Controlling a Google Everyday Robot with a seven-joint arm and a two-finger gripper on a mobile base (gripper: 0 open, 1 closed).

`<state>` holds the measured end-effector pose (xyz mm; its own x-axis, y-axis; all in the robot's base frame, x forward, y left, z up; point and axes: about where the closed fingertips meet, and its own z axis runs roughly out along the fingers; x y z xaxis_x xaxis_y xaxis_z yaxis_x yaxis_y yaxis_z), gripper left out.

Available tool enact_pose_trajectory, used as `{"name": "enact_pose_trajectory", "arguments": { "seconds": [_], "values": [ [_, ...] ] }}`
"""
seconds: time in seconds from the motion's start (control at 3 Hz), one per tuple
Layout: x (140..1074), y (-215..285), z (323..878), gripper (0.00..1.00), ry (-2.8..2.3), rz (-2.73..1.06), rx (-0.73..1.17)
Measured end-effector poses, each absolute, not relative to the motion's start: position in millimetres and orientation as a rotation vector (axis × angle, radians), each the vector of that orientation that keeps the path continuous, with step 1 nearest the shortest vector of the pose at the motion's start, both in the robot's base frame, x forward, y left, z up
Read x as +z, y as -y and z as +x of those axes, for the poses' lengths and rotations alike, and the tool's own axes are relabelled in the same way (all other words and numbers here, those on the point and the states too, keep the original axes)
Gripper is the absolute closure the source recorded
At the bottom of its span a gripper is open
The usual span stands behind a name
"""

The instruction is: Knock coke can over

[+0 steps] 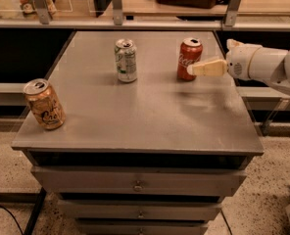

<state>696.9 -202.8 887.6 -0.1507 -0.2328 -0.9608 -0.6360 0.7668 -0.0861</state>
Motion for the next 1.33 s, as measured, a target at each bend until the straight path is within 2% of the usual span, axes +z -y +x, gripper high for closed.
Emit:
{"name": "enact_pose_trajectory", "arguments": {
  "seconds": [1.33],
  "values": [
    [881,155,717,0.00,-1.632,-0.803,0.488]
  ]
}}
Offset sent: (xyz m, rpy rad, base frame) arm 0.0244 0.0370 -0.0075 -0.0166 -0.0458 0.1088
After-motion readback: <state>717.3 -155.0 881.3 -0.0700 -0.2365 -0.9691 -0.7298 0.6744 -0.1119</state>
